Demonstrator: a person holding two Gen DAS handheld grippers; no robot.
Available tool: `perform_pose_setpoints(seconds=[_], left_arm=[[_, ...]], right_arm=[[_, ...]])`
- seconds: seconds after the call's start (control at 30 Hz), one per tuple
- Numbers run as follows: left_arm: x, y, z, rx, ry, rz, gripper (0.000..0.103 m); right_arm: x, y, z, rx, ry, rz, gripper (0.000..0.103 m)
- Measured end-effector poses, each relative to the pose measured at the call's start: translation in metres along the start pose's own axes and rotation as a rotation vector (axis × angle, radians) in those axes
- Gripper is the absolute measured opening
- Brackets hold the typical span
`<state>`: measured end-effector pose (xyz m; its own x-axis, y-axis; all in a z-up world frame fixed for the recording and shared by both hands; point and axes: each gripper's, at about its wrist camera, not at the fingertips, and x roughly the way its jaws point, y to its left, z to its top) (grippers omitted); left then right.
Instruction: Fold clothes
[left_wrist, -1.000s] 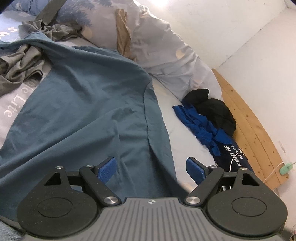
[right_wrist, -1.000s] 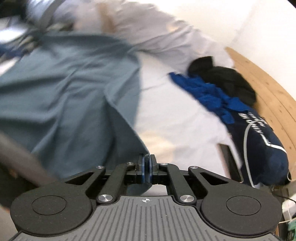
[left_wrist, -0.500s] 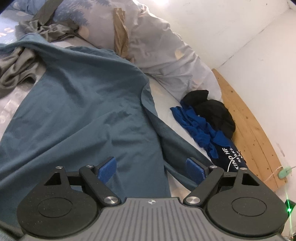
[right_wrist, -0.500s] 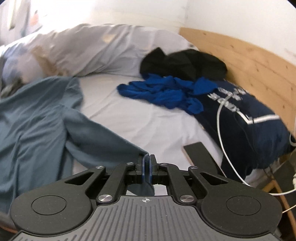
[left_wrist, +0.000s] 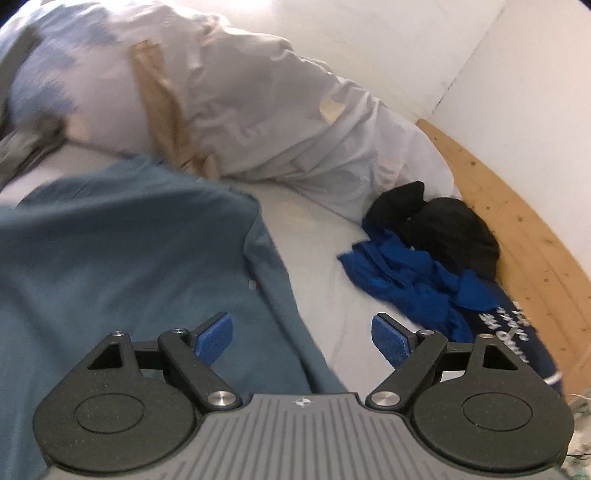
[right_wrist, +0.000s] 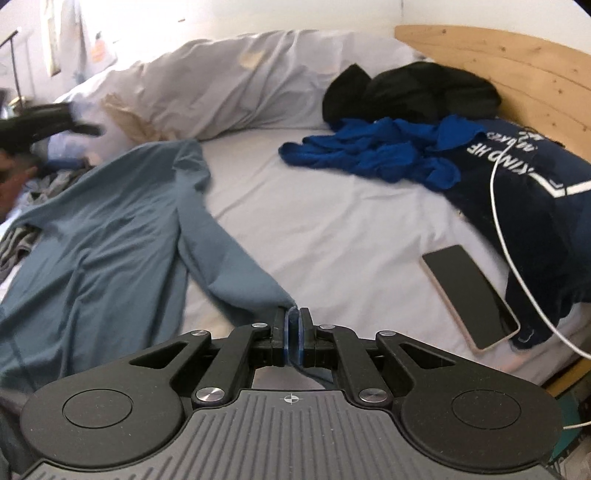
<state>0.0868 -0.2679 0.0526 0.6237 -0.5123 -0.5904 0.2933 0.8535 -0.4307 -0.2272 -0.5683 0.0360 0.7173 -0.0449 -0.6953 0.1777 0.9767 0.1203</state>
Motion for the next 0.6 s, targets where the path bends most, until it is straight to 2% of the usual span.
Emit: perform_pose_setpoints(seconds=[0.17, 0.27, 0.37, 0.43, 0.57, 0.6], left_arm=[[0.088, 0.015, 0.023, -0.005, -0.001, 0.009, 0.076], [0.128, 0.03, 0.036, -0.006, -0.005, 0.0, 0.075], [0.162, 0.05, 0.042, -0.018, 0.039, 0.016, 0.073], [0.176, 0.058, 0.043, -0.001, 0.062, 0.026, 0.069], [0.19, 0.064, 0.044, -0.008, 0.068, -0.021, 0.067], [0.195, 0.063, 0.045, -0.003, 0.079, -0.021, 0.064]], right_arm=[[0.003, -0.012, -0.006, 0.028, 0.039, 0.018, 0.006], [0.003, -0.02, -0.01, 0.053, 0.046, 0.024, 0.006], [0.004, -0.028, -0.013, 0.077, 0.047, 0.024, 0.006], [0.007, -0.032, -0.011, 0.088, 0.044, 0.024, 0.006], [0.016, -0.037, -0.009, 0.09, 0.034, 0.032, 0.006], [0.019, -0.037, -0.008, 0.09, 0.035, 0.034, 0.006]])
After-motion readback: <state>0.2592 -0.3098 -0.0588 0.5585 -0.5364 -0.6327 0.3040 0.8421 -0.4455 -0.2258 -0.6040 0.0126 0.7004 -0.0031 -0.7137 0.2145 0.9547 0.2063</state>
